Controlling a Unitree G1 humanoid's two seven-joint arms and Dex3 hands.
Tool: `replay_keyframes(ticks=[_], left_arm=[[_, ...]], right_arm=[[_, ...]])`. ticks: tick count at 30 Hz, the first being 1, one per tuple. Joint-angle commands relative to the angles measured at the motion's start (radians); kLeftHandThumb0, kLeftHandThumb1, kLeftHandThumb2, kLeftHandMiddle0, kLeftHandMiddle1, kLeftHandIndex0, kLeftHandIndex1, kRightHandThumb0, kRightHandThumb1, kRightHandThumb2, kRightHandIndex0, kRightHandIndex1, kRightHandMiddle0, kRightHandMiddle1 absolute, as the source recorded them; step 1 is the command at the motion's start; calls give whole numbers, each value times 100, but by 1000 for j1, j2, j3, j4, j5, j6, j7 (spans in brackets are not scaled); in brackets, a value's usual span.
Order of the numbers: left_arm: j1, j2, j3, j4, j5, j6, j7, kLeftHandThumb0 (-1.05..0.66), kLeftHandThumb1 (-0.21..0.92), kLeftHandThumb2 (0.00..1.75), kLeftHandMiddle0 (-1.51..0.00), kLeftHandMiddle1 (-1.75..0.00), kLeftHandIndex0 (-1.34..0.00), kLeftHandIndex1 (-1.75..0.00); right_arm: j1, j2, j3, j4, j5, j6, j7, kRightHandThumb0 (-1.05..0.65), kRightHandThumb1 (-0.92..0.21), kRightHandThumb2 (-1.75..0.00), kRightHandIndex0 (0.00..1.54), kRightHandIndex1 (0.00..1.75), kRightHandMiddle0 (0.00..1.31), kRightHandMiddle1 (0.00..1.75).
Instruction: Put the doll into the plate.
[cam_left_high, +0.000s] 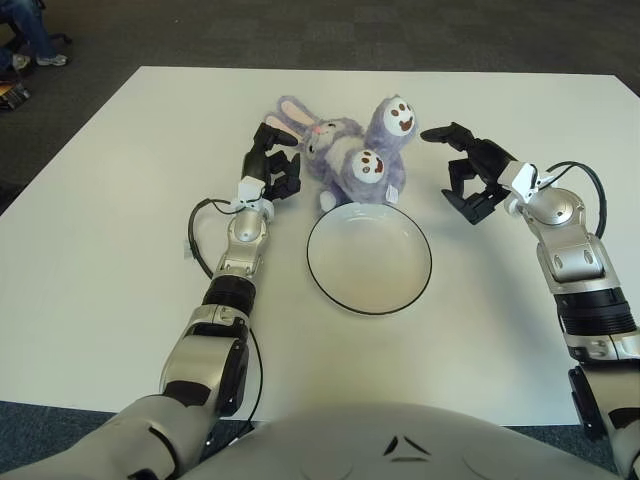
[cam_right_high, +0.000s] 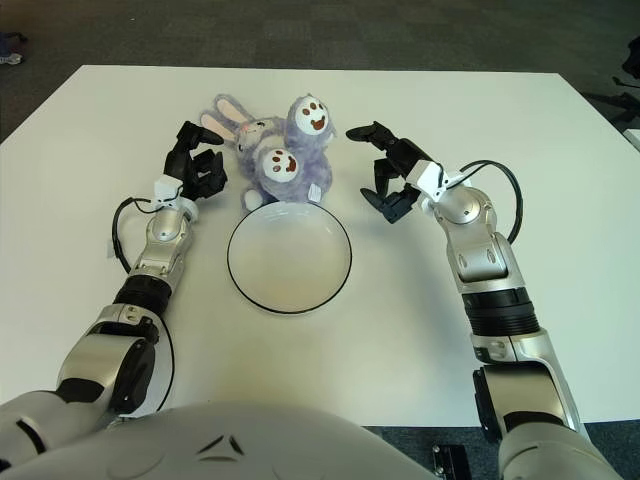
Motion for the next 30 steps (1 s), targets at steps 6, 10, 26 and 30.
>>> replay_keyframes(ticks=[6,10,26,30], left_arm=[[65,110,-46,-97,197,-20,105,-37,78,71,-95,-175,-27,-175],[61,141,-63,-107,255,-36,141,-36,83,65,-107,-175,-25,-175],[21,281,-138,-264,520,20,260,-48,40,95,-23,-104,-1,-109],[4,313,-144,-263,550,44,263,-46,28,102,-15,-92,0,-94]], right_arm=[[-7,-22,-5,20,-11,-13,16,-56,-30,-92,99,175,0,48],[2,-24,-8,36,-6,-16,15,-63,-35,-86,98,175,0,49],[46,-27,-90,234,-13,-5,-90,-55,-38,-92,19,80,0,65],[52,-16,-91,233,-25,22,-133,-54,-37,-95,12,61,0,72]])
